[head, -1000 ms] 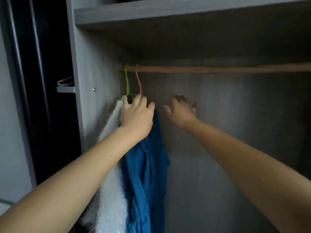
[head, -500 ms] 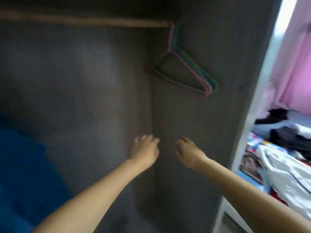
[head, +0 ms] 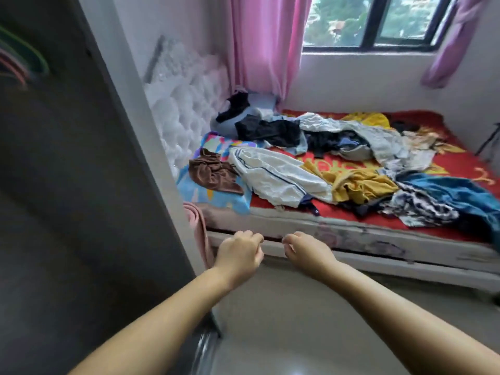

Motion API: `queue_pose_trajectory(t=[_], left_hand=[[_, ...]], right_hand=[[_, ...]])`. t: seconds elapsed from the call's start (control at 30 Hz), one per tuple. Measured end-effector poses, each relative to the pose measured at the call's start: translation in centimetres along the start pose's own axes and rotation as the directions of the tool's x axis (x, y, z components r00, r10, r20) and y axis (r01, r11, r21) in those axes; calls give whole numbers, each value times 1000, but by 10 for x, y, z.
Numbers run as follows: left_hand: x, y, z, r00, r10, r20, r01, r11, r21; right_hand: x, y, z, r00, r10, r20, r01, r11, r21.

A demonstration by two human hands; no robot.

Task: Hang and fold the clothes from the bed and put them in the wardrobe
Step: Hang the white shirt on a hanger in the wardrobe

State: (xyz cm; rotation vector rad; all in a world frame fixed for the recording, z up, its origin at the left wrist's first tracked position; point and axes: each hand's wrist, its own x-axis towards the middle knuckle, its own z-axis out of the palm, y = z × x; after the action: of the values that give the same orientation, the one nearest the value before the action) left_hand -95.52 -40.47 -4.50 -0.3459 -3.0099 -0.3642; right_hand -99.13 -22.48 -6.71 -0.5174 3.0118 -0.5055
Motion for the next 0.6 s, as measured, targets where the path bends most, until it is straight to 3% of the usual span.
queue_pose_trajectory(t=[0.17, 0.3, 0.4, 0.6], left_hand=[[16, 60, 29, 976, 179, 122, -176, 984, -35], [-2, 119, 53, 908, 373, 189, -370, 928, -51], [-23, 174, 66, 830, 510, 224, -507, 858, -77], [-76, 300, 84, 594, 763, 255, -762, 636, -126]], right_hand=[[-81, 56, -9, 955, 290, -58, -288, 957, 33], [-164, 78, -4, 872, 486, -59, -484, 874, 45], [-231, 93, -5, 781, 621, -71, -618, 784, 59], [-376, 128, -22, 541, 828, -148, -826, 556, 94]])
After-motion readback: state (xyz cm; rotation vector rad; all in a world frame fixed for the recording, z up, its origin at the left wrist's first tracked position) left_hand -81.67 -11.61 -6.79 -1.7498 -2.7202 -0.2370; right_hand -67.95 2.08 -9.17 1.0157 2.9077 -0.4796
